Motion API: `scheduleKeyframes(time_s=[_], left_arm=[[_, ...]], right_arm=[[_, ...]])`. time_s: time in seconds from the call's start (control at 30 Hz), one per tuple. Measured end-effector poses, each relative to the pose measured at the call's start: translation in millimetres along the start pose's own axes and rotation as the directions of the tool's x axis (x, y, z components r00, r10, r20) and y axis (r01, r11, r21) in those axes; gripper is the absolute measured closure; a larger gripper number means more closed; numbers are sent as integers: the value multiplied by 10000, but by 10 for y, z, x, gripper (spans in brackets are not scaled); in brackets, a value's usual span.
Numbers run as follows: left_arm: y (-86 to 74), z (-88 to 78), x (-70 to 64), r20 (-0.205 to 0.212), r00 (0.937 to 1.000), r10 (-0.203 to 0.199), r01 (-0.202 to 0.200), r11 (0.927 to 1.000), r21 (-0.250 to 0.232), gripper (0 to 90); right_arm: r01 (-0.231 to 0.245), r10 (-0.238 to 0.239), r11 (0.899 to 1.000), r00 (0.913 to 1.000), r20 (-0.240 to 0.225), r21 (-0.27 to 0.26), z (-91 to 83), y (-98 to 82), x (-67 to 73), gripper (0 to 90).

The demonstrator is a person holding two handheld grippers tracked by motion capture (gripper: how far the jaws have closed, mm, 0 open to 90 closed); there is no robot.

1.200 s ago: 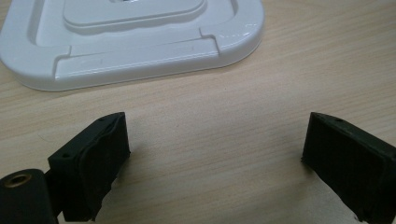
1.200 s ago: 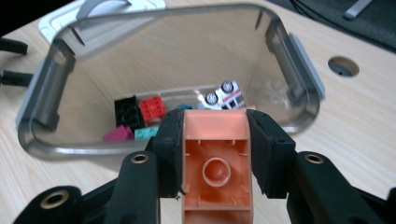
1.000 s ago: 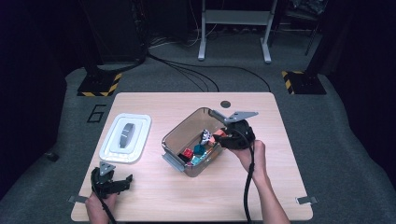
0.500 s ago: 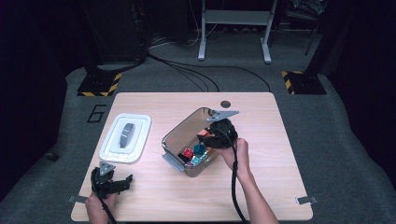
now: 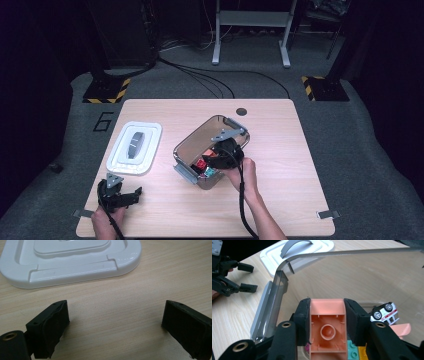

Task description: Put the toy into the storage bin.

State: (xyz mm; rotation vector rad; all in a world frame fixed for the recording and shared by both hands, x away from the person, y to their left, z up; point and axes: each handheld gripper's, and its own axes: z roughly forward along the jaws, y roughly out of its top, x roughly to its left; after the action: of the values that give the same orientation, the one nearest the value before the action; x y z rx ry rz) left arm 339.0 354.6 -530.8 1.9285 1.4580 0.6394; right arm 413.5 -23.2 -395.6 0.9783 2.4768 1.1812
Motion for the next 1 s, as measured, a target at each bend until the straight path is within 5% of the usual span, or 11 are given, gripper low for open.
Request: scheduleKeyframes(time_s=[0.6,1.0], left_arm=[[0,0,-1,-1,10000,-4,4,10000,-7,72],[0,0,0,3,10000,-3,3,10000,-3,72]], right_arm=[[-201,200,9997,9998,74,105,-17,-139,14,539],[-702,717,9971,9959,543,-292,-297,-247,-103,315]])
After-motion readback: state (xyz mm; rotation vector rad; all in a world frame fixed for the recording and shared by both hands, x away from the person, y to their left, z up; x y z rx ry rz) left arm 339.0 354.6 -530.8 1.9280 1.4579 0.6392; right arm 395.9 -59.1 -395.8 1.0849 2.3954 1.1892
